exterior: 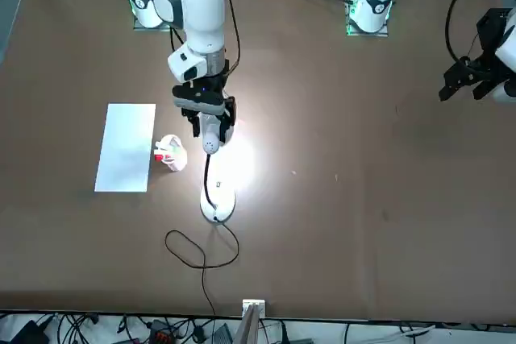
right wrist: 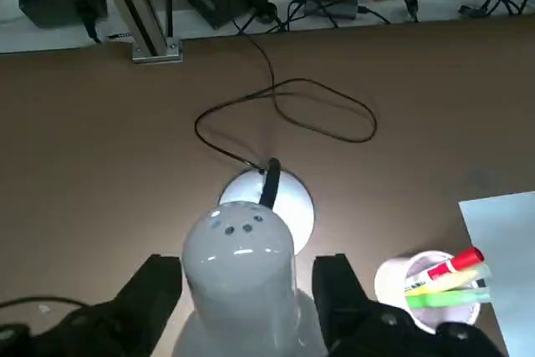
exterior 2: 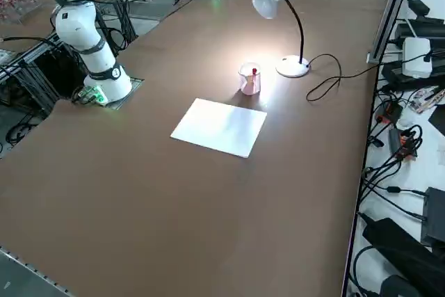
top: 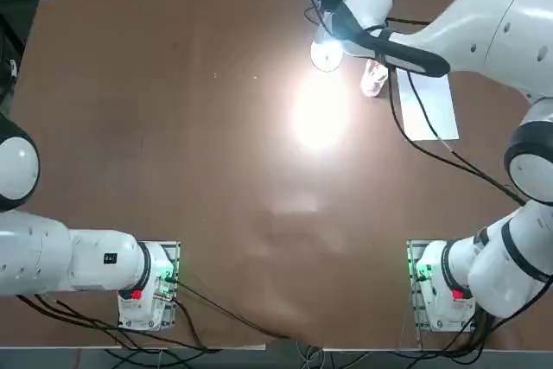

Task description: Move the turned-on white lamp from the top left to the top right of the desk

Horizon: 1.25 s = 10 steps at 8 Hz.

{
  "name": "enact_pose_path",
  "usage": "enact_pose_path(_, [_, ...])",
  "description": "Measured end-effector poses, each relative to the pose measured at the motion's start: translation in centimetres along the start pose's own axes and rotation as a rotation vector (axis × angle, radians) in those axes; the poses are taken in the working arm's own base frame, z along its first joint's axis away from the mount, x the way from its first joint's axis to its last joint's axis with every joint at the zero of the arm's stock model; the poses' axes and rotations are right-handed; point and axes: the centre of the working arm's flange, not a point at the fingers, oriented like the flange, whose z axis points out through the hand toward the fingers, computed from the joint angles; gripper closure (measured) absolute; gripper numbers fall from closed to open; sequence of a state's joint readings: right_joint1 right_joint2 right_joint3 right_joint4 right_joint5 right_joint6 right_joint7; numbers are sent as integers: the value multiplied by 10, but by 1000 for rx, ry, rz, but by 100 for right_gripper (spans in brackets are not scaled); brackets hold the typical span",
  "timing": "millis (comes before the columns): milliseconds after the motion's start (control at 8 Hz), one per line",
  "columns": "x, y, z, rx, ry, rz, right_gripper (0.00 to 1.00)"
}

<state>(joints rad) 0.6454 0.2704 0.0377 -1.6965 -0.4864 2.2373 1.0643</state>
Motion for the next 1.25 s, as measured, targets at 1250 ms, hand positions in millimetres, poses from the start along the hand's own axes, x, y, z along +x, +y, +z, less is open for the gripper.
enact_pose_path(1250, [27,12,8,40,11,76,26])
